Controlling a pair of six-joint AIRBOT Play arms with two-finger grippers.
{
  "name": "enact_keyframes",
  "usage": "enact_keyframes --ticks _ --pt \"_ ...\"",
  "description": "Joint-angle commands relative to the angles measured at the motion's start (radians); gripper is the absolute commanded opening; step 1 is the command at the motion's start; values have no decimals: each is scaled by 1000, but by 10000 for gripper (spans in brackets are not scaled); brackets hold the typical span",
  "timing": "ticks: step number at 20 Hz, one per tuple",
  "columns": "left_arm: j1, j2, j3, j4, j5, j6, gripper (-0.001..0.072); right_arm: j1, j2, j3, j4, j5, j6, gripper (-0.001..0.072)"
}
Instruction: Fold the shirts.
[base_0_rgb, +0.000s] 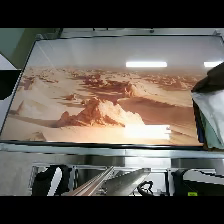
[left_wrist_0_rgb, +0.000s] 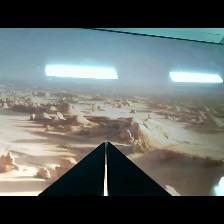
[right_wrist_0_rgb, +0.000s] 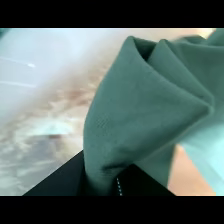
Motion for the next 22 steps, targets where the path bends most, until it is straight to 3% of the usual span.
enact_keyframes --ticks 1,4,11,12,13,14,15,18,20,21,22 --pt "0 0 0 -1 2 0 15 -92 47 2 -348 -205 159 26" --pt "1 0 0 -1 2 0 15 -97 82 -10 -549 -297 195 27" --pt "1 0 0 0 2 0 15 -97 152 -289 -672 -295 225 38" --pt "0 0 0 -1 3 0 15 -97 153 -333 -681 -296 225 148" --pt "1 0 0 0 4 0 15 -97 153 -372 -679 -296 225 417" --pt "0 0 0 0 3 0 15 -97 153 -402 -679 -296 225 582" --pt "1 0 0 0 3 0 15 -97 152 -421 -679 -296 225 609" --pt "0 -1 0 -1 2 0 15 -97 148 -403 -662 -288 251 602" --pt "0 -7 0 -3 0 0 15 -96 140 -347 -538 -235 240 600" --pt "0 -16 0 -4 3 0 15 -96 139 -316 -443 -194 229 563" --pt "0 -28 0 -4 9 0 16 -93 139 -291 -340 -150 207 395"
